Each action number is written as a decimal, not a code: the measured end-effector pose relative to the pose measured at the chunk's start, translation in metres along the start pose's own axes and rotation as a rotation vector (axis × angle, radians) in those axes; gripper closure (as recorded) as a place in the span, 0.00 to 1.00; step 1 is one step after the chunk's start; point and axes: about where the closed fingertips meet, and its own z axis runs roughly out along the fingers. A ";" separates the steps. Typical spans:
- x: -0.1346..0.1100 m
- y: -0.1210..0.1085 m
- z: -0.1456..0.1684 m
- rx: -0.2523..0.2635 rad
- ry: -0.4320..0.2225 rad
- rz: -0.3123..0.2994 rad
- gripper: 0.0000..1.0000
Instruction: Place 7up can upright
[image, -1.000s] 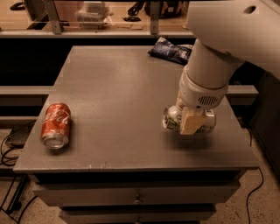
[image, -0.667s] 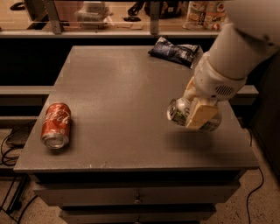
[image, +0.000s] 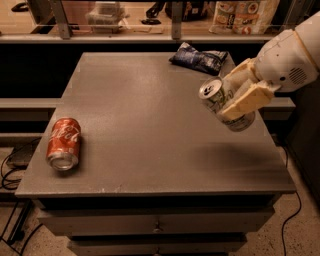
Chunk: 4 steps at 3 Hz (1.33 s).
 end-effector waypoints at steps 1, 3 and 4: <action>-0.009 0.002 0.000 -0.010 -0.037 0.008 1.00; 0.044 0.004 0.022 0.030 -0.390 0.256 1.00; 0.057 0.002 0.016 0.083 -0.621 0.393 1.00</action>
Offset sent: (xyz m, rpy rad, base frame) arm 0.0003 -0.0335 -0.0336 0.5283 0.1256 -0.1733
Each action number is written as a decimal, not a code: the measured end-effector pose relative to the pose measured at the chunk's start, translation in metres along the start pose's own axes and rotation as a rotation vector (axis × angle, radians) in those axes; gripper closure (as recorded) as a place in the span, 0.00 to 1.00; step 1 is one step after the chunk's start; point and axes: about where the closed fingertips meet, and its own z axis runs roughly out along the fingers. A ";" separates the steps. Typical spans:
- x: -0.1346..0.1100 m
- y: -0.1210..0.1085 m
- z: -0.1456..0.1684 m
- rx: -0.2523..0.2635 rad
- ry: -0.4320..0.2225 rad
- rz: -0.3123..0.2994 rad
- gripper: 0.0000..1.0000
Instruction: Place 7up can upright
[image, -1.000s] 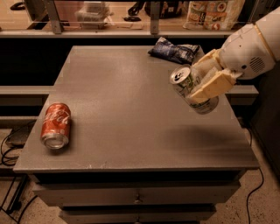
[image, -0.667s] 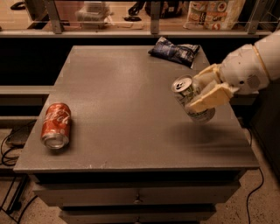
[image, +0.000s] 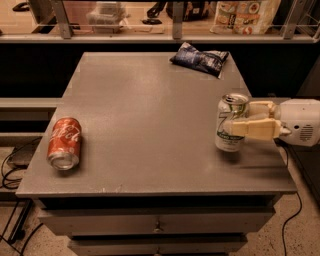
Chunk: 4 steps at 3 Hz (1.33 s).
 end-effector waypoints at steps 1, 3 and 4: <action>-0.003 -0.005 -0.014 0.056 -0.147 0.040 1.00; -0.008 -0.004 -0.021 0.151 -0.193 0.000 0.61; -0.007 -0.001 -0.013 0.198 -0.129 -0.058 0.30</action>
Offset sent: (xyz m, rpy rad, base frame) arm -0.0039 -0.0348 0.0137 0.2172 -0.1105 -0.2153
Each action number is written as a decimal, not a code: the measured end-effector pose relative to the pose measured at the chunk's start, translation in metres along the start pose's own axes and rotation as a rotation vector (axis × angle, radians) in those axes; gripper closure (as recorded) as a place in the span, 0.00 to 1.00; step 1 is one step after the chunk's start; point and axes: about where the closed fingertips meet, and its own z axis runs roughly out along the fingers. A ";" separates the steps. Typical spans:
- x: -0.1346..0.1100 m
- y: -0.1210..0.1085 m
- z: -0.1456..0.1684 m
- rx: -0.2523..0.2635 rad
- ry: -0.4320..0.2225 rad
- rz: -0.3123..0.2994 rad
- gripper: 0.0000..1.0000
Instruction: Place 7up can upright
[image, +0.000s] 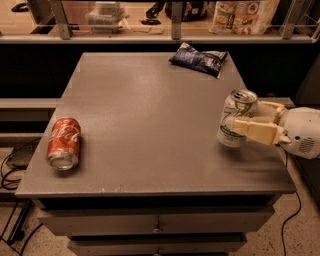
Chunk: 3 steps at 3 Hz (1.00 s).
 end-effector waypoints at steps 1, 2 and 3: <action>0.003 0.004 0.005 0.015 0.026 -0.029 0.07; 0.019 0.016 0.013 0.023 0.007 0.015 0.00; 0.019 0.016 0.013 0.023 0.007 0.015 0.00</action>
Offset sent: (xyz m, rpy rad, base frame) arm -0.0067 0.0197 -0.0260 0.0042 0.0099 -0.0342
